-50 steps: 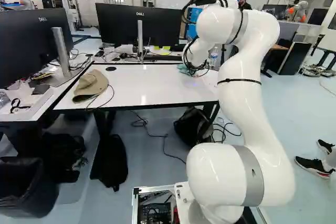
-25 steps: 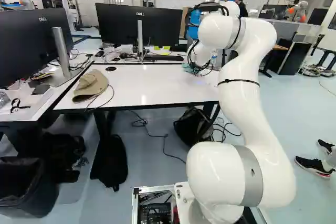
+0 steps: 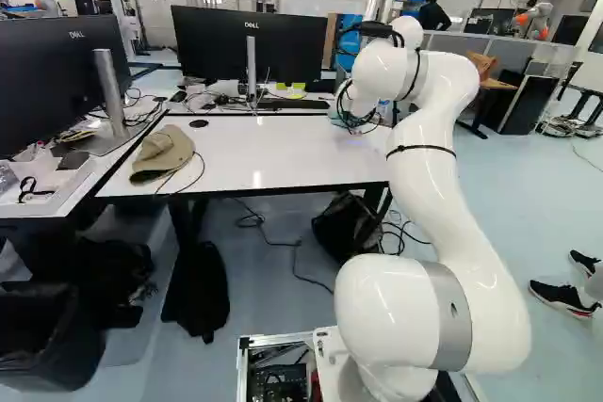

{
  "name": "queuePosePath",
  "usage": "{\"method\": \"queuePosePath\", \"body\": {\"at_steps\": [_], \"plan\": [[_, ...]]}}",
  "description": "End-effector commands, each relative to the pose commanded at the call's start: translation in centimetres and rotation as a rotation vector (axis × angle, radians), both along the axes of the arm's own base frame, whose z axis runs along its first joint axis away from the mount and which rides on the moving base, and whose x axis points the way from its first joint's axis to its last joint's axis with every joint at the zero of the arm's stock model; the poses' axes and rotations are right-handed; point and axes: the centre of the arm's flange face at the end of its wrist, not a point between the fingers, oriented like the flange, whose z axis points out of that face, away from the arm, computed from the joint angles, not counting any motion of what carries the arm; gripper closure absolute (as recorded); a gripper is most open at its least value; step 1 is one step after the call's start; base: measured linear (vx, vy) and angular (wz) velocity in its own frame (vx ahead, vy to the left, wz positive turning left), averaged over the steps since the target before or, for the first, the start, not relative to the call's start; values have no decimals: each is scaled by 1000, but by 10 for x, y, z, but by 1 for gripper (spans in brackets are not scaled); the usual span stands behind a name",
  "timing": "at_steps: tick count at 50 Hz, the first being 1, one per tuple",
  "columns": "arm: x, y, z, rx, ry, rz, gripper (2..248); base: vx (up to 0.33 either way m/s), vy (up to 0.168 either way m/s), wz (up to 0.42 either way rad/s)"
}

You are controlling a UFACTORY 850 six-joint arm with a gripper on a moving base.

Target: Clean the table with the green towel

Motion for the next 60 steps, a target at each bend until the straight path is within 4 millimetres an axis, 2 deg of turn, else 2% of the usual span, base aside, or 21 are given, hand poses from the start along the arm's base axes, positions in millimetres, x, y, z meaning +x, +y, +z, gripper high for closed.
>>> {"method": "queuePosePath", "body": {"at_steps": [9, 18, 44, 60], "plan": [[0, 15, 1, 1, 5, 18, 208, 0, 0, 0], [-9, 27, 4, 4, 19, 30, 208, 0, 0, 0], [-51, 52, 13, 16, 71, 52, 208, 0, 0, 0], [-79, 57, 18, 22, 100, 51, 208, 0, 0, 0]]}}
